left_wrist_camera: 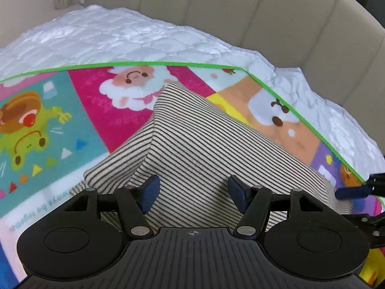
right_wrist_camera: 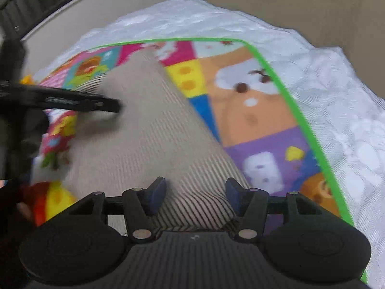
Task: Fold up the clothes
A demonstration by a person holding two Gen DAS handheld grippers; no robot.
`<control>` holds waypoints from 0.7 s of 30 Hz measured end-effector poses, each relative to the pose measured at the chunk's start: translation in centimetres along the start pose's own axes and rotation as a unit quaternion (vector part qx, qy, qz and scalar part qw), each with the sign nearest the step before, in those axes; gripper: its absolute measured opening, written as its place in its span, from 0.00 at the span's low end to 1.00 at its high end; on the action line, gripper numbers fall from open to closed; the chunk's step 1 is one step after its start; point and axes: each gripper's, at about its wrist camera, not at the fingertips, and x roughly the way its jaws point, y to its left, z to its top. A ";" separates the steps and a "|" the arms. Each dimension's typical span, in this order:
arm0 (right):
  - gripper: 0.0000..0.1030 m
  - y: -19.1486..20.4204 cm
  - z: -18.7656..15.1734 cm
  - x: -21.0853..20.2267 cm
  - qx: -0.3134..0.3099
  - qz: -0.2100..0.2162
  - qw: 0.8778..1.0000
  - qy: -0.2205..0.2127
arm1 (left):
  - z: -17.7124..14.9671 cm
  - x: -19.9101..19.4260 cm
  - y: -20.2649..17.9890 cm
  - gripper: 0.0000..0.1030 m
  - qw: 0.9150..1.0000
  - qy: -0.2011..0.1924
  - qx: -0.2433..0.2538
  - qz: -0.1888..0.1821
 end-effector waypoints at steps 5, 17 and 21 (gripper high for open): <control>0.63 -0.8 1.6 -0.9 -0.002 -0.017 0.999 -0.051 | -1.6 -2.6 -0.2 0.79 1.000 0.025 0.003 -0.010; 0.63 -1.3 -1.0 1.7 -0.020 -0.035 0.999 0.021 | -3.0 1.1 0.1 0.69 0.990 0.080 -0.080 -0.089; 0.63 1.6 -2.9 0.8 -0.030 -0.004 0.998 0.046 | -0.8 2.7 -0.5 0.67 0.995 0.053 -0.033 -0.080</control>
